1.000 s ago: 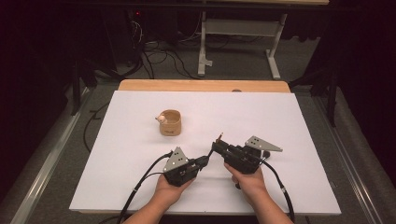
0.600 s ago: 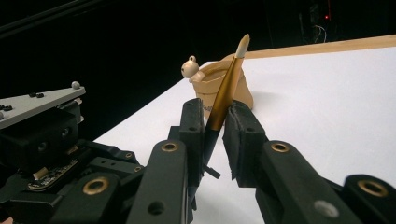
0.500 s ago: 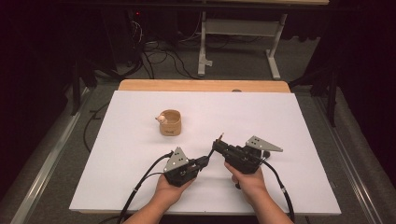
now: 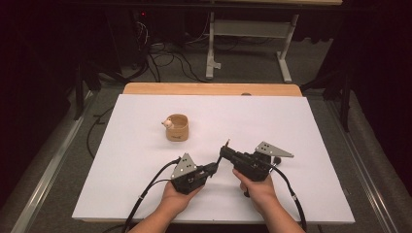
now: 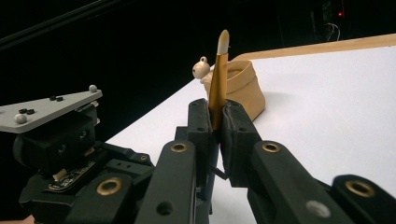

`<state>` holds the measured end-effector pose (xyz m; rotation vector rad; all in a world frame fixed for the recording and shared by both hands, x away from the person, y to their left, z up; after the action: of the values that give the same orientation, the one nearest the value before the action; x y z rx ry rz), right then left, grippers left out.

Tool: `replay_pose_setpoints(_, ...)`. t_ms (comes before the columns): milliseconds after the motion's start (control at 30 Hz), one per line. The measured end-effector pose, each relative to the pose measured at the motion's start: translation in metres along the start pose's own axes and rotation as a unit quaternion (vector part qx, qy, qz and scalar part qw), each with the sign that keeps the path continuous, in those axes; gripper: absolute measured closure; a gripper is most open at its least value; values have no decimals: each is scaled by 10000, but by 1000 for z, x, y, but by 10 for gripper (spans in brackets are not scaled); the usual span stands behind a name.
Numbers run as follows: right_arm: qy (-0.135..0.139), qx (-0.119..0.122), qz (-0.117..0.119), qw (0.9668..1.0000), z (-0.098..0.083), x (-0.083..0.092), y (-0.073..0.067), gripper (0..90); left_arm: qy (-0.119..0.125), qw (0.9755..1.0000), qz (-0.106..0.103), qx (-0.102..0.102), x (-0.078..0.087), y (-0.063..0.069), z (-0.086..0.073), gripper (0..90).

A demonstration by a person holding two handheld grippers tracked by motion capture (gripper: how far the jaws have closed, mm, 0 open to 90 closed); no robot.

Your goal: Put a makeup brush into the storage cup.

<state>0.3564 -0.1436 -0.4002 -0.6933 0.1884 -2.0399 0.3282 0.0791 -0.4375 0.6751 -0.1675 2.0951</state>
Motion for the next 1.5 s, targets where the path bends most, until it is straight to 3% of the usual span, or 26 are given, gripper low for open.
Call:
replay_pose_setpoints(367,15,48,13,10000,0,1,-1,856,12,10000,-28,-2,0,0,0,827)
replay_pose_setpoints(667,56,163,-47,9998,1,3,-3,856,-29,10000,-37,-72,-1,3,2,719)
replay_pose_setpoints(1000,-48,446,-224,9987,0,1,-7,856,-27,9999,23,166,1,-1,5,620)
replay_pose_setpoints(1300,-206,840,-454,9952,-2,-3,-15,855,85,9997,157,179,5,0,8,622)
replay_pose_setpoints(1500,-274,950,-536,9936,-3,-5,-18,855,124,9997,180,107,6,2,10,620)
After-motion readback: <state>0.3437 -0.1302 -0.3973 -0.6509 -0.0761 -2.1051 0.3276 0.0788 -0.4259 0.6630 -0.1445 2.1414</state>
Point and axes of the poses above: each handheld gripper's, and its own axes: x roughly backward along the jaws, z roughly out of its top, y roughly to its right, the point moved 1 cm from there along -x, roughly forward along the jaws, and after that the axes turned 15 degrees about -y, right-handed, at the moved point
